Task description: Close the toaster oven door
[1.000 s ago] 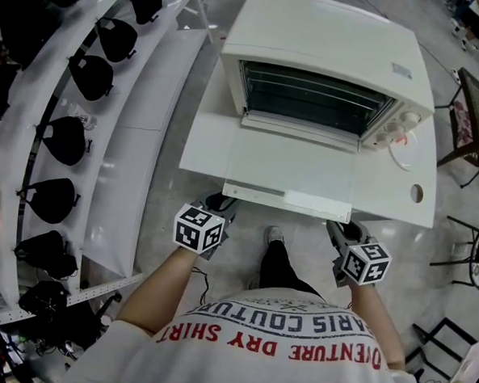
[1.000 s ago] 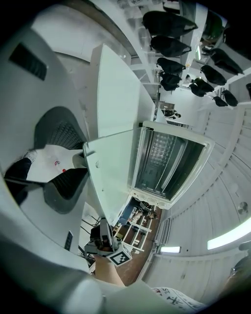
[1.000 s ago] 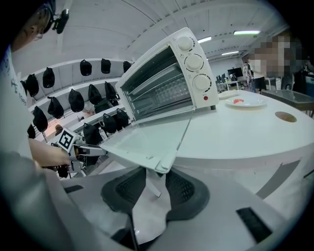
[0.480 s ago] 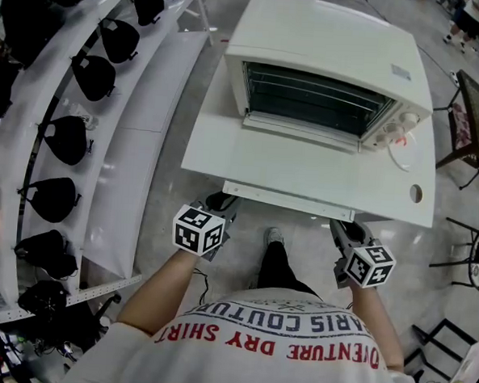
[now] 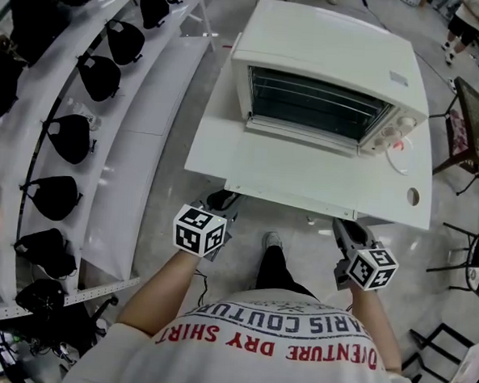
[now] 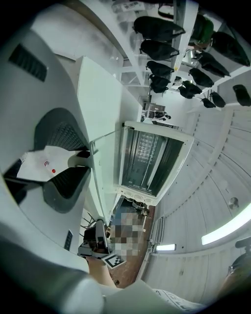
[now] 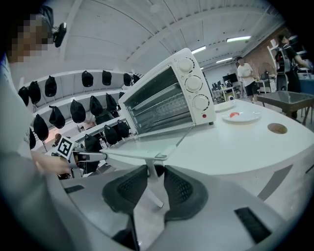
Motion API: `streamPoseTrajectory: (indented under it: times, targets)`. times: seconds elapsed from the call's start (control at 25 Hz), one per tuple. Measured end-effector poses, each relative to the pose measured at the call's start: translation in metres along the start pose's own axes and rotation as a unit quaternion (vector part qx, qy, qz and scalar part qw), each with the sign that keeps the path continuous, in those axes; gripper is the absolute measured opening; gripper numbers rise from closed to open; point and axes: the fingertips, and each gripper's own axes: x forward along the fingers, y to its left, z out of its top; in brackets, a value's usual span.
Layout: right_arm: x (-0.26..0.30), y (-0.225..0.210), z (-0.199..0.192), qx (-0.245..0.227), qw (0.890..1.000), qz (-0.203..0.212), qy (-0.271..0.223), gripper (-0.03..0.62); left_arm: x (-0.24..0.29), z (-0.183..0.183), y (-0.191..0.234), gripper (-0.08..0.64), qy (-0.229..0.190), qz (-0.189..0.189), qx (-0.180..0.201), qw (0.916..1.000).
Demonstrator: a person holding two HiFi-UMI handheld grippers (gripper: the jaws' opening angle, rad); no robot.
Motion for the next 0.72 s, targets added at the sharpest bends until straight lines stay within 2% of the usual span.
streamPoseTrajectory:
  times: [0.24, 0.72]
  targets:
    - [-0.006, 0.005, 0.012, 0.001, 1.000, -0.001, -0.012, 0.110, -0.006, 0.012, -0.003, 0.120, -0.014, 0.000, -0.007, 0.9999]
    - [-0.018, 0.015, 0.041, -0.017, 0.999, -0.011, -0.033, 0.109, -0.019, 0.043, -0.009, 0.118, -0.041, 0.006, 0.005, 0.9991]
